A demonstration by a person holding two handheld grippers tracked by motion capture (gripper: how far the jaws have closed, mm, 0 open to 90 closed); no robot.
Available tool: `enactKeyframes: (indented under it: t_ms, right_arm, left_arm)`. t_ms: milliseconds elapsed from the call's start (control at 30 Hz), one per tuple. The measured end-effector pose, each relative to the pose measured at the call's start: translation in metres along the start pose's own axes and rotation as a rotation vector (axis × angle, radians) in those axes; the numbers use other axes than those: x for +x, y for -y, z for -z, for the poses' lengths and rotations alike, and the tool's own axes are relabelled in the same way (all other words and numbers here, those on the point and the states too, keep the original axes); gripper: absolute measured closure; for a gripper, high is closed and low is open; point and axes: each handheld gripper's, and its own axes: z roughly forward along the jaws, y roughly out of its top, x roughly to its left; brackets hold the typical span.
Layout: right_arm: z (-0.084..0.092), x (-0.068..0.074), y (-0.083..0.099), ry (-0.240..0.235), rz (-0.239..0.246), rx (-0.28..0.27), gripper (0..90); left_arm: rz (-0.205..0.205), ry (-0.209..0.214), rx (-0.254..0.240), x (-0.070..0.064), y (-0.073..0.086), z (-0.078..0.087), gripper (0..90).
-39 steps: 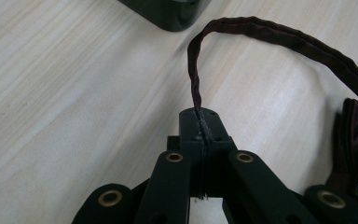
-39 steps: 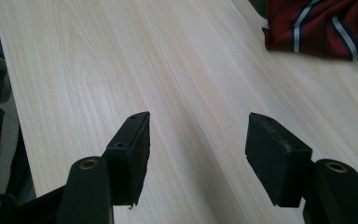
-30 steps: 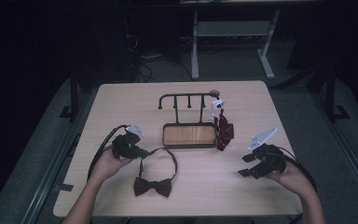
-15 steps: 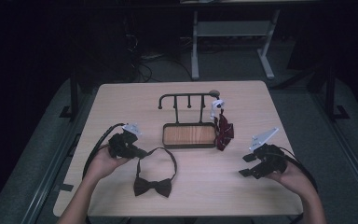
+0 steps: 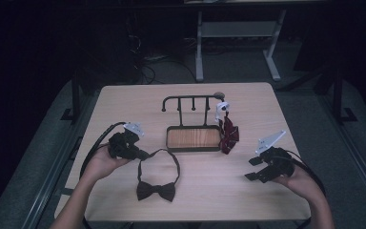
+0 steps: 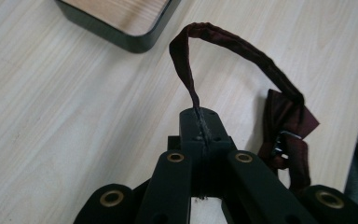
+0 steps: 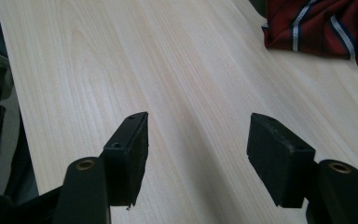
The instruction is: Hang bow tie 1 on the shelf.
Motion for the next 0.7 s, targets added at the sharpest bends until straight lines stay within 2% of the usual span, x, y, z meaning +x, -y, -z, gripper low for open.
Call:
enactKeyframes:
  t_ms: [367,700]
  right_arm:
    - [0.0,-0.001,0.0,-0.001,0.0,-0.003,37.9]
    - [-0.002,-0.002,0.001,-0.005,-0.004,-0.001,37.7]
  left_arm:
    - [-0.016,-0.003,-0.003,-0.001,-0.007,0.014,89.8]
    - [-0.022,0.005,-0.005,0.0,-0.013,0.02,89.9]
